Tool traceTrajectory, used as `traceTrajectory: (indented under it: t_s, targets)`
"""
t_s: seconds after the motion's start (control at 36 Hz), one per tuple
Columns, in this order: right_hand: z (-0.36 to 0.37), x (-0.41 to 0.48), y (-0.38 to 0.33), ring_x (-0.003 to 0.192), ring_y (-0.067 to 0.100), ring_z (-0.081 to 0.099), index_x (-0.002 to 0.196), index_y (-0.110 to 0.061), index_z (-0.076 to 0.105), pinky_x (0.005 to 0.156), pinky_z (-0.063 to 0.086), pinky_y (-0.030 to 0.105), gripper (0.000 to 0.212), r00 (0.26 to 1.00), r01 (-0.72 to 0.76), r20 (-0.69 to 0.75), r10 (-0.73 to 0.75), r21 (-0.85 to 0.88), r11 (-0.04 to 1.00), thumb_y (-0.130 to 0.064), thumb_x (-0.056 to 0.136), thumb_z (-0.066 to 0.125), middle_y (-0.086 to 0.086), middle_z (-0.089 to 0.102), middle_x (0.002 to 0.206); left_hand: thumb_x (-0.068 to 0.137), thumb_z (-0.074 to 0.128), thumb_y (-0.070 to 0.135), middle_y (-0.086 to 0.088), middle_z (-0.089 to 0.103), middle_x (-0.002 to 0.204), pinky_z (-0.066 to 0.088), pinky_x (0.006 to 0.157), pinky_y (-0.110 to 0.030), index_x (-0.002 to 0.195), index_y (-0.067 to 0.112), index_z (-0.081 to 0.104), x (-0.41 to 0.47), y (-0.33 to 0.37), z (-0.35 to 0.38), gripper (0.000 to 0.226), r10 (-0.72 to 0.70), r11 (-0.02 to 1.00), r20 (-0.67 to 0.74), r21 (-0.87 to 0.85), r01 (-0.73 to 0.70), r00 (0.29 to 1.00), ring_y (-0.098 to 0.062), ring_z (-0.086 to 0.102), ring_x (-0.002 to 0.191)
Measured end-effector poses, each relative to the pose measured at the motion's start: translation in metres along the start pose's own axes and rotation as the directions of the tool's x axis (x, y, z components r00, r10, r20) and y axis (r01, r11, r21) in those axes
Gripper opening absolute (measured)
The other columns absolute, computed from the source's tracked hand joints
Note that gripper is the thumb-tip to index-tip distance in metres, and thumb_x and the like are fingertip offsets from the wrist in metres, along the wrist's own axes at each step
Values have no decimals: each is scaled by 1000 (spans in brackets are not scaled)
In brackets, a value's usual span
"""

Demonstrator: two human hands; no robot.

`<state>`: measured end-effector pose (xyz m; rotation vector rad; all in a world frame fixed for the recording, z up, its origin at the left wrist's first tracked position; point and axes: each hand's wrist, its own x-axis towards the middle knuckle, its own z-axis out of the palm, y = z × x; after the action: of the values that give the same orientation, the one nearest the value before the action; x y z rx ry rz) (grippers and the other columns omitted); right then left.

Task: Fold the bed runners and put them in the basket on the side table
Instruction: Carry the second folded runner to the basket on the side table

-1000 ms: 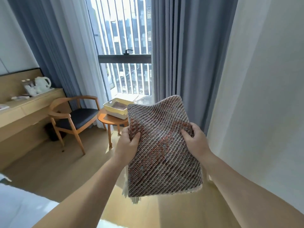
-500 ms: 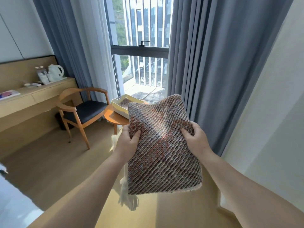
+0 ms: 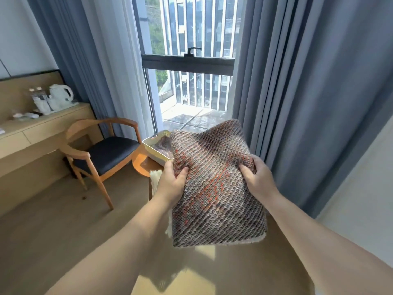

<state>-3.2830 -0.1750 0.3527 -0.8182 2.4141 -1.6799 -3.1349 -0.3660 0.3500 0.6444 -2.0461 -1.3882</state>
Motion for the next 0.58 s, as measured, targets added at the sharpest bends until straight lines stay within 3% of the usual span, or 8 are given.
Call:
traceTrajectory:
  t_s: [0.06,0.17,0.25,0.33,0.42,0.5,0.58]
  targets:
    - [10,23,5,87,5,62,118,-24,56,81,53,34,22,1000,-13,1,13,-16,1000,-25,96,56,-16,64,95,95,56,21,4,58,112,41,91,-27,121,16,42,22,-8,1,31,-9,1000,-1,19,9,1000,-12,55,105]
    - [30,71,15,92,1,60,128,-25,52,77,46,17,33,998,-61,20,61,20,998,-28,96,57,-18,61,101,91,58,32,0,60,118,44,102,-44,123,17,42,68,-28,5,39,-72,997,-15,-5,72,997,-17,57,112]
    - [46,107,31,96,7,64,125,-33,53,85,53,33,31,995,-91,46,91,5,996,-37,94,56,-18,66,103,85,59,44,2,61,120,44,101,-47,127,22,42,101,-44,9,50,-114,993,-37,12,114,993,-17,58,112]
    - [61,148,45,93,11,65,123,-31,54,83,55,42,31,994,-84,75,85,-16,996,-37,93,56,-14,67,102,91,58,38,1,60,122,42,102,-47,130,21,40,135,-51,17,46,-140,990,-57,8,141,989,-19,56,114]
    - [77,198,56,92,11,62,122,-23,57,79,50,31,28,996,-43,80,46,-36,998,-27,94,57,-13,65,97,93,54,38,2,59,120,41,103,-45,130,20,40,178,-62,26,43,-151,983,-83,92,159,985,-20,54,114]
    - [90,254,67,88,1,59,122,-22,57,71,44,22,28,991,-26,129,28,-17,1000,-26,94,56,-17,62,97,91,54,43,3,60,119,42,101,-45,124,23,43,227,-74,35,40,-132,983,-106,110,144,985,-17,56,112]
    - [100,311,73,86,4,58,121,-22,57,71,40,22,26,986,-8,165,9,-9,1000,-25,95,56,-15,60,96,91,53,41,2,59,119,43,101,-46,125,22,42,275,-82,46,41,-157,979,-148,110,174,976,-17,56,111]
